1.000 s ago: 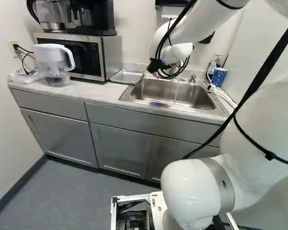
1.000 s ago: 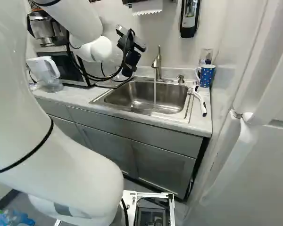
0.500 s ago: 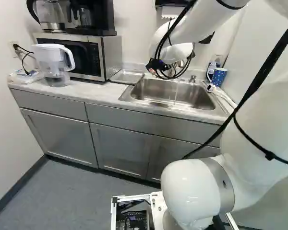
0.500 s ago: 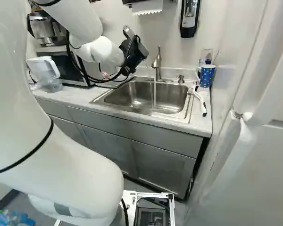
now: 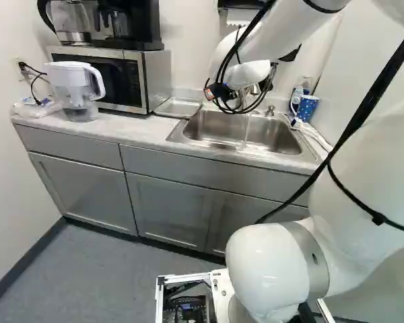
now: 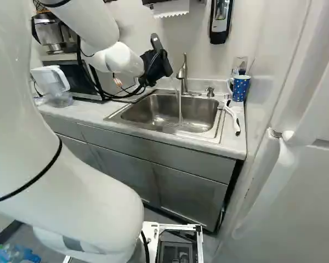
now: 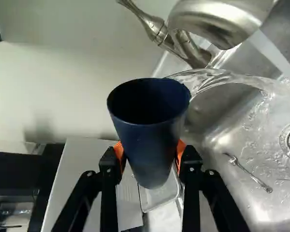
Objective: Rinse the cup and place it in the tray
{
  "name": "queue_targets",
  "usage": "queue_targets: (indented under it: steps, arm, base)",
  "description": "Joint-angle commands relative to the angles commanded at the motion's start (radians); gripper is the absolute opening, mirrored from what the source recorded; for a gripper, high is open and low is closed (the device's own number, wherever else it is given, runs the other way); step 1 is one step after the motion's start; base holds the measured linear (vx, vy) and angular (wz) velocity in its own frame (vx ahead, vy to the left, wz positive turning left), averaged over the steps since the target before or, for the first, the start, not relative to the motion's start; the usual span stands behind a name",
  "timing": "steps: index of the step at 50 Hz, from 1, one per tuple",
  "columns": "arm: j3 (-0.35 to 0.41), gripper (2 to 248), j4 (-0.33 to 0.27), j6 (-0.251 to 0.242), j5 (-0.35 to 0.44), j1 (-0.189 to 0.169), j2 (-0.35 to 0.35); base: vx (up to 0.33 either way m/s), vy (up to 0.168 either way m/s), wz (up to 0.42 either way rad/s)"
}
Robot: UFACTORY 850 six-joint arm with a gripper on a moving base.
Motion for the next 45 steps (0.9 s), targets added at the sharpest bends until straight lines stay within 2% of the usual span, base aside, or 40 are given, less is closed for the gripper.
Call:
queue_targets:
  steps: [45]
  arm:
    - [0.000,121,0.000,0.473,0.000,0.000,0.000]
  base:
    - [0.000,0.000,0.000]
